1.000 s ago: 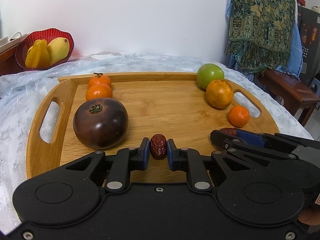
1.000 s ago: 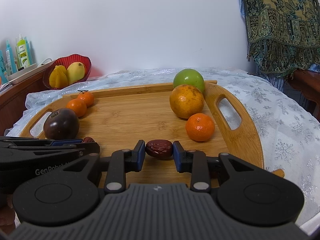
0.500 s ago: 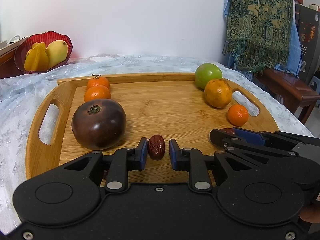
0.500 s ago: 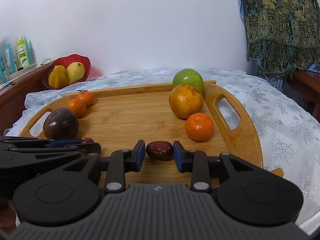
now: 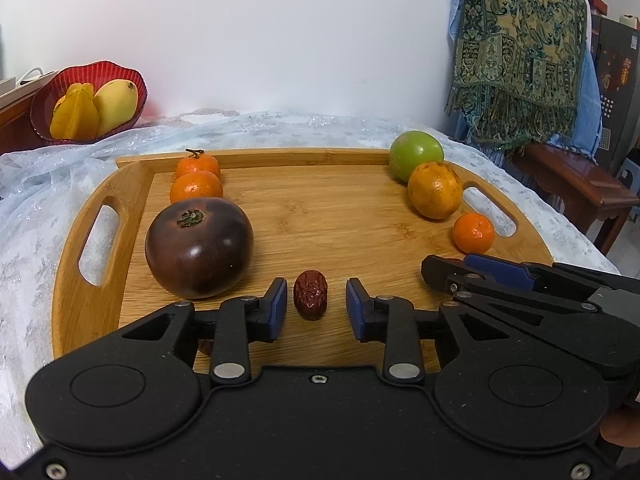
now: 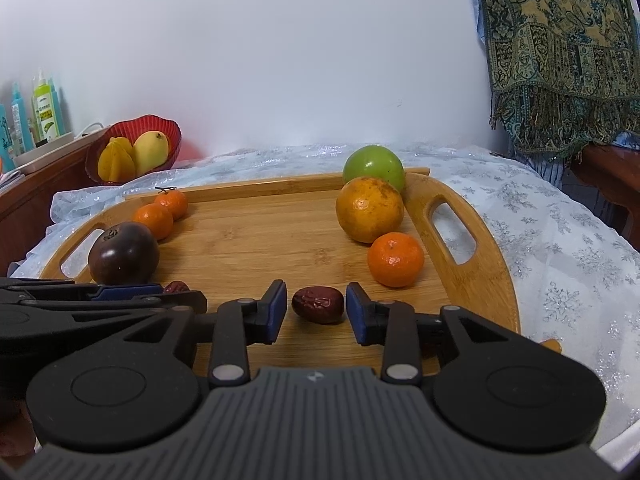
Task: Organize fruits
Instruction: 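Open the left tool to drop the date while the right tool drops its date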
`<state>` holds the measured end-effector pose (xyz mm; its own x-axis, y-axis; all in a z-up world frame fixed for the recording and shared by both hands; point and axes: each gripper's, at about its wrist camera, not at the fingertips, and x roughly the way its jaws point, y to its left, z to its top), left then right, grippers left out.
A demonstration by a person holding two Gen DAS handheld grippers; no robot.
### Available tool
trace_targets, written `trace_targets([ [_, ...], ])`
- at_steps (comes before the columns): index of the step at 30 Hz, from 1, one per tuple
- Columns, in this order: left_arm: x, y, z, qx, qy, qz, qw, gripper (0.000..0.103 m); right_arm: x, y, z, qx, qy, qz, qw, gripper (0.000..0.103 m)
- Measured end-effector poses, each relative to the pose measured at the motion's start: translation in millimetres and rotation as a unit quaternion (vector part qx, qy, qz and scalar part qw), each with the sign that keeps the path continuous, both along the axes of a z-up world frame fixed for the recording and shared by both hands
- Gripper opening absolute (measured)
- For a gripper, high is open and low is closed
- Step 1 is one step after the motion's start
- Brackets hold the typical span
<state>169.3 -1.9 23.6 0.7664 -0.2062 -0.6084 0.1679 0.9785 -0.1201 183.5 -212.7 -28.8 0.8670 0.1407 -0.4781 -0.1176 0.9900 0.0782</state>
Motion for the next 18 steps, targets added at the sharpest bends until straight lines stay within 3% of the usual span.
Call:
trace_targets([
  [18, -21, 3, 17, 0.012, -0.039, 0.002, 0.9992, 0.038, -15, 0, 8, -0.003, -0.025, -0.009, 1.000, 0.062],
])
